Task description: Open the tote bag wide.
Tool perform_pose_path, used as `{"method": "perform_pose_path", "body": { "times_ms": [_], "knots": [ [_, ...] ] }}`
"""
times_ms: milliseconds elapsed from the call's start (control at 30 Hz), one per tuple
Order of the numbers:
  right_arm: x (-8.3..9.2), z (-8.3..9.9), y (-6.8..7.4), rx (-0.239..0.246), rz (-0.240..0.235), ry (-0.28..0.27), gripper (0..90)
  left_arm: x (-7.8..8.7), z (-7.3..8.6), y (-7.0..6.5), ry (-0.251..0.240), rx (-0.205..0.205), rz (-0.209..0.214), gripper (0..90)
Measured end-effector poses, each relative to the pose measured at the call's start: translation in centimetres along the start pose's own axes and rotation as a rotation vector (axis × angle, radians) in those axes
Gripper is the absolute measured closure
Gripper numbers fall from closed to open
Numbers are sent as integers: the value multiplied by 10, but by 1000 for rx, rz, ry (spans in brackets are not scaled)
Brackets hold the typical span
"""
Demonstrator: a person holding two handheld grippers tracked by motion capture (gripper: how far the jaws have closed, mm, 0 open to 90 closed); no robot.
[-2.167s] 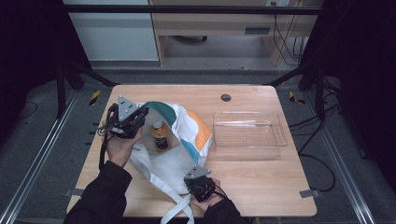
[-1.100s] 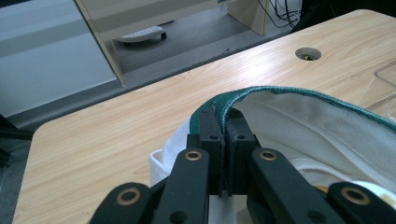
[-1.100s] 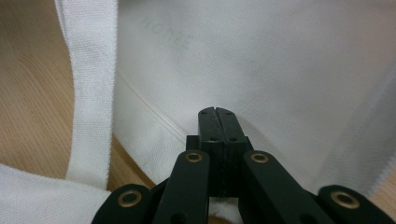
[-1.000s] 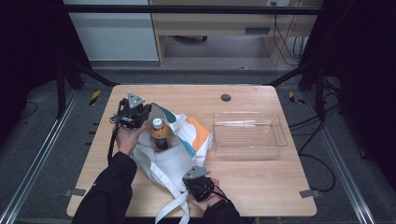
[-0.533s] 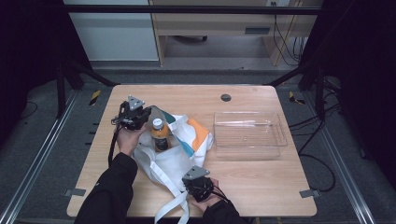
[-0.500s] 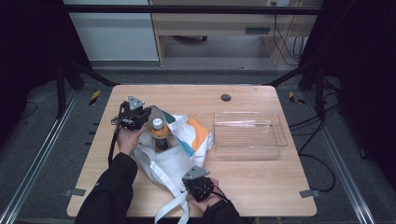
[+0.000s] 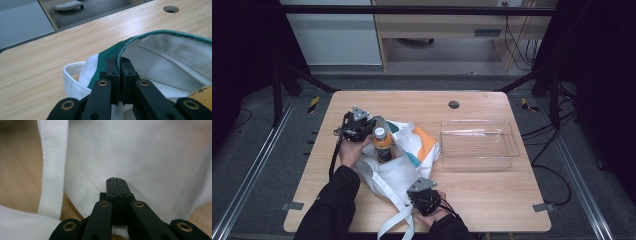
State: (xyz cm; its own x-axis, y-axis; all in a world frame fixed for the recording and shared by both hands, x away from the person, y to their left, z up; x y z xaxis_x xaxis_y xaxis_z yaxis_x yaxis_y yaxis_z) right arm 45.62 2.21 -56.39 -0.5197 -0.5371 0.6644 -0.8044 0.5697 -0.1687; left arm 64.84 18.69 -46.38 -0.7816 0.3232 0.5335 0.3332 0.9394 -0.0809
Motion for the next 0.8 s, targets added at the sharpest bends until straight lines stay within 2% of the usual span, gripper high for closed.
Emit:
{"method": "perform_pose_path", "body": {
  "times_ms": [200, 267, 300, 333, 367, 400, 500, 533, 600, 800],
  "knots": [
    [0, -1, -1, 2, -1, -3, 900, 12, -3, 3, -12, 3, 8, 731],
    [3, -5, -1, 3, -1, -22, 900, 18, -4, 2, -18, -7, 19, 715],
    [8, -11, -2, 5, 1, -54, 874, 22, -5, 1, -23, -11, 23, 695],
    [8, -11, -2, 5, 1, -54, 874, 26, -5, 1, -29, -15, 27, 695],
    [14, -18, -3, 4, 5, -85, 871, 31, -5, 1, -31, -18, 31, 675],
    [14, -18, -3, 4, 5, -85, 871, 36, -6, 1, -36, -19, 34, 675],
    [24, -25, -6, 9, 19, -117, 856, 51, -5, 1, -59, -9, 62, 640],
    [30, -29, -9, 4, 29, -136, 853, 58, -4, 2, -71, -9, 71, 629],
    [32, -30, -10, -2, 30, -139, 851, 67, 0, 2, -78, -12, 82, 627],
    [47, -38, -20, -15, 58, -176, 819, 89, 20, 9, -78, -8, 96, 592]
  ]
}}
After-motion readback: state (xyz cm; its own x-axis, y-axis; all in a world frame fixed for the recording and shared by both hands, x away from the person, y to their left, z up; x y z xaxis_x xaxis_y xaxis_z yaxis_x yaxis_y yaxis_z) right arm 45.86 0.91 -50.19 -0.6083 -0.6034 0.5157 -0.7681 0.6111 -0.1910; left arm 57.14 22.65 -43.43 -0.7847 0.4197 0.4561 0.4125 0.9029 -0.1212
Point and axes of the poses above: each handheld gripper's, and its own axes: x roughly backward along the jaws, z roughly out of its underside, y roughly to its left, the point moved 9 cm from there along -x, roughly forward along the jaws, and after that the axes turned 13 degrees about x, right-handed, at the moved point
